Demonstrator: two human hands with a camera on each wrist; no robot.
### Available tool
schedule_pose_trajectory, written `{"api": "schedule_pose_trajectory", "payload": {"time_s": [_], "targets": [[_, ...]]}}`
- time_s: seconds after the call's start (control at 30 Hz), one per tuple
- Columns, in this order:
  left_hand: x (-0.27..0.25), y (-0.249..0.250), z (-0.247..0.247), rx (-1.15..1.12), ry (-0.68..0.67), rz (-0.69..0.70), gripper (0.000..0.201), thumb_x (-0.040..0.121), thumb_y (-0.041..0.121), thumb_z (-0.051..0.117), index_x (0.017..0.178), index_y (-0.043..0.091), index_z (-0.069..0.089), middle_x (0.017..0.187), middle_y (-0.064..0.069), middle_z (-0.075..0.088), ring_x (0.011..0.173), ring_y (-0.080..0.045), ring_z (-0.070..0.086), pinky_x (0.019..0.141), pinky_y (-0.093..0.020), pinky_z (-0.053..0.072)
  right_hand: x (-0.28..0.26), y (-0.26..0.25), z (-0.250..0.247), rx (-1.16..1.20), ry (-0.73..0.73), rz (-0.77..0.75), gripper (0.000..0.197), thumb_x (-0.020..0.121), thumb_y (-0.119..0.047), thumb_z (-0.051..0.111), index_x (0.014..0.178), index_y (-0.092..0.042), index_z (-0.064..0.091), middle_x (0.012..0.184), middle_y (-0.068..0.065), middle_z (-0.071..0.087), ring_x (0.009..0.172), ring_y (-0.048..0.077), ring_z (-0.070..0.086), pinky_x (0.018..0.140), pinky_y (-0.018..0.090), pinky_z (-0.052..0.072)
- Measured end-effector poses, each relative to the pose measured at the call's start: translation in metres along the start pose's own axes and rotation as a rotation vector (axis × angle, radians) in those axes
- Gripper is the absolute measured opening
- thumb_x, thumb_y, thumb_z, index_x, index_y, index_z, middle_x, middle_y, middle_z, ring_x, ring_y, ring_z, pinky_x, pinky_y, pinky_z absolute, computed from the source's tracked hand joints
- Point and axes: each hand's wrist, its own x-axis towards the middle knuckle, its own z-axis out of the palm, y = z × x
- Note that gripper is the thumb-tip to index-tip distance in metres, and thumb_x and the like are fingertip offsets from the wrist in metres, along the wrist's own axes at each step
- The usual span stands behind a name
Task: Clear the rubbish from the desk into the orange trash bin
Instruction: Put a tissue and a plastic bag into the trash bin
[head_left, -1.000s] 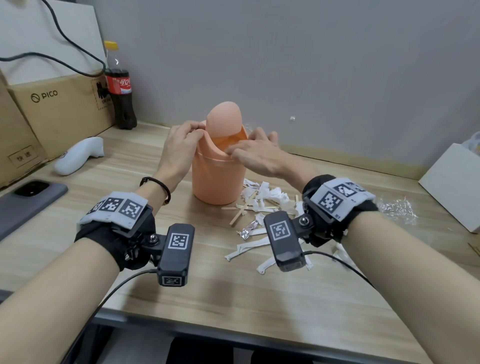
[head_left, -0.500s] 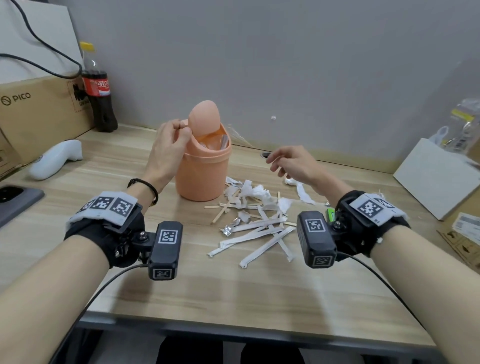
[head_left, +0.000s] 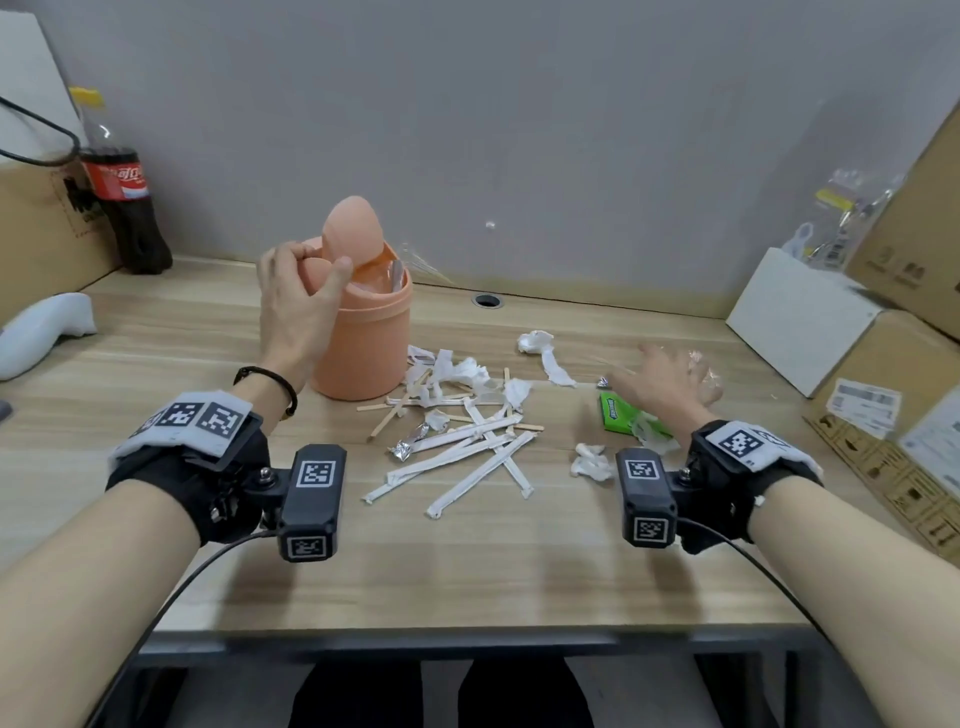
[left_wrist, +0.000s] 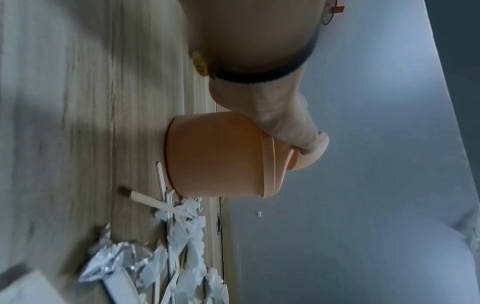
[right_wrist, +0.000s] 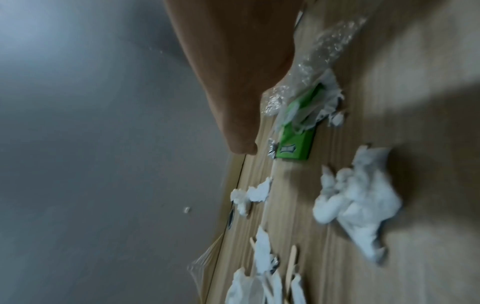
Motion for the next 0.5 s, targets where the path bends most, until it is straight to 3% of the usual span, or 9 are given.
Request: {"api": "schedule_pose_trajectory", "payload": {"time_s": [0.07,0.13,0.27,0.4,0.5], "targets": [[-0.003,0.002,0.004,0.009,0.003,0.007,0.048,0.093,0.044,0.06,0.127,0.01,0.05,0.131,-0.002,0.04,0.113,-0.008,0.041,0.098,-0.02,0.031,0.002,0.012,0.006,0.018,-0.11,0.03,0.07,0.082,-0.052,0.052,0.145,-0.028,0.033,0.157,0.013,0.017,0.144,0.042,0.009,0.109,0.064,0.013],[-0.005,0.005,0.008,0.015,-0.001,0.005,0.048,0.094,0.044,0.06,0.126,0.01,0.051,0.133,-0.003,0.04,0.113,-0.009,0.042,0.097,-0.019,0.03,0.002,0.023,0.013,0.05,-0.153,0.006,0.077,0.081,-0.058,0.046,0.149,-0.029,0.026,0.157,0.018,0.017,0.143,0.044,0.017,0.113,0.061,0.019],[-0.008,0.01,0.014,0.013,-0.021,-0.005,0.047,0.093,0.046,0.059,0.126,0.013,0.051,0.135,-0.004,0.039,0.116,-0.008,0.042,0.1,-0.021,0.031,-0.001,0.036,0.01,0.15,-0.169,-0.017,0.076,0.074,-0.042,0.039,0.147,-0.025,0.031,0.153,0.02,0.025,0.138,0.042,0.029,0.111,0.056,0.028],[-0.012,0.014,0.021,0.021,-0.033,-0.015,0.049,0.092,0.048,0.058,0.126,0.013,0.05,0.137,-0.004,0.038,0.114,-0.008,0.042,0.099,-0.022,0.032,0.006,0.046,0.003,0.172,-0.179,-0.031,0.073,0.062,-0.036,0.034,0.132,-0.023,0.047,0.138,0.02,0.047,0.124,0.04,0.043,0.104,0.047,0.037],[-0.016,0.017,0.024,0.034,-0.043,-0.011,0.05,0.092,0.049,0.057,0.127,0.014,0.05,0.139,-0.004,0.038,0.114,-0.01,0.043,0.097,-0.022,0.032,0.012,0.062,0.007,0.127,-0.228,-0.032,0.049,0.069,-0.038,0.035,0.107,-0.018,0.058,0.127,0.021,0.057,0.105,0.032,0.051,0.094,0.039,0.04]]}}
